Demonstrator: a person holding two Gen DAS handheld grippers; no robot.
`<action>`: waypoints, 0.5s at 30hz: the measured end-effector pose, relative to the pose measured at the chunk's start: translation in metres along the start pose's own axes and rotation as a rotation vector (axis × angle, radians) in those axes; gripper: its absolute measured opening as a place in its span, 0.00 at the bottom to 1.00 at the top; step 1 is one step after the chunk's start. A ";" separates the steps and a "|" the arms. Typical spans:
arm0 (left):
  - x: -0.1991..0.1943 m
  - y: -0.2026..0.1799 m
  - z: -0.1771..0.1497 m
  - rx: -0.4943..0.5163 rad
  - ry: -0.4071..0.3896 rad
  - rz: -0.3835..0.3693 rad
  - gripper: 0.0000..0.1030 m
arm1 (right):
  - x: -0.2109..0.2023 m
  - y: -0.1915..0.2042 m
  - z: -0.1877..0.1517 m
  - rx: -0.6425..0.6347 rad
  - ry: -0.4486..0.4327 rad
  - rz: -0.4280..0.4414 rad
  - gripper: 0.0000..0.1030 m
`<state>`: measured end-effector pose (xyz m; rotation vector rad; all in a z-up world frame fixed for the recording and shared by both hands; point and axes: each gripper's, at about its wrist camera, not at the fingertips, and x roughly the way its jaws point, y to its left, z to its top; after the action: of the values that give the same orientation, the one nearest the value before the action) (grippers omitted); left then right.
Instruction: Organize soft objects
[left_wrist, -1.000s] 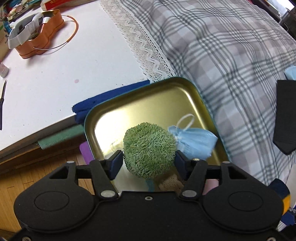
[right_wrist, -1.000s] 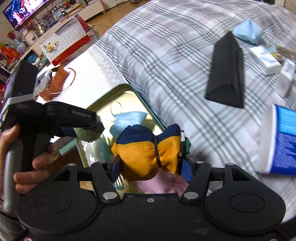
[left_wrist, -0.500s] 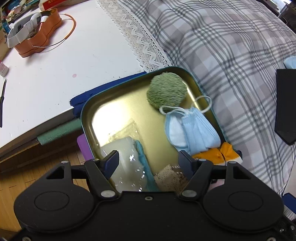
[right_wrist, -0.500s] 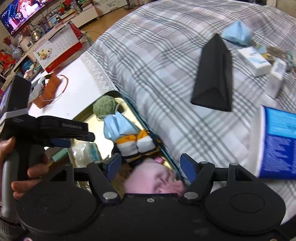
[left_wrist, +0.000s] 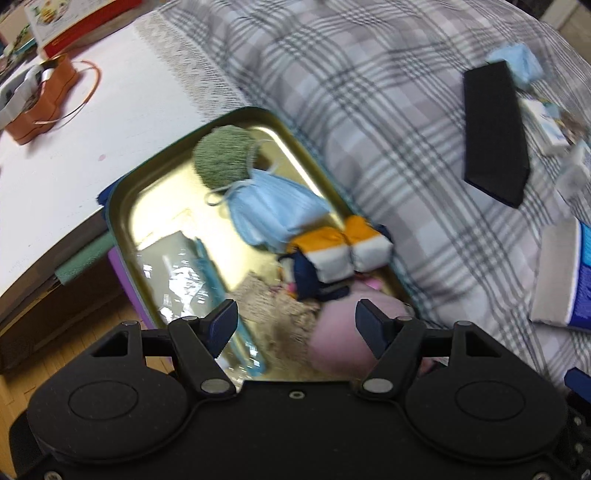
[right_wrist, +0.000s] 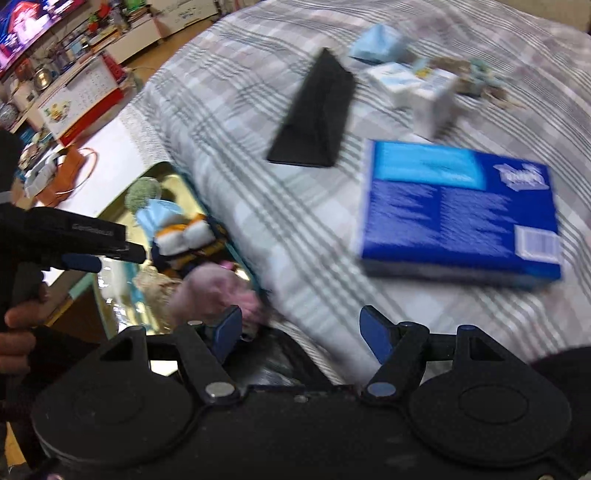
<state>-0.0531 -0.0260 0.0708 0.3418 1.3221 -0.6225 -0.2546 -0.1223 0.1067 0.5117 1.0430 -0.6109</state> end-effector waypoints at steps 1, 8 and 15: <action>-0.002 -0.008 -0.002 0.016 0.000 -0.004 0.65 | -0.002 -0.009 -0.002 0.013 -0.004 -0.009 0.68; -0.008 -0.055 -0.015 0.106 0.014 -0.046 0.65 | -0.012 -0.067 -0.008 0.119 -0.038 -0.069 0.68; -0.010 -0.083 -0.024 0.146 0.024 -0.054 0.65 | -0.008 -0.096 -0.009 0.178 -0.055 -0.099 0.69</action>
<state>-0.1230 -0.0754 0.0839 0.4349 1.3154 -0.7643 -0.3284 -0.1838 0.1004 0.5982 0.9711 -0.8058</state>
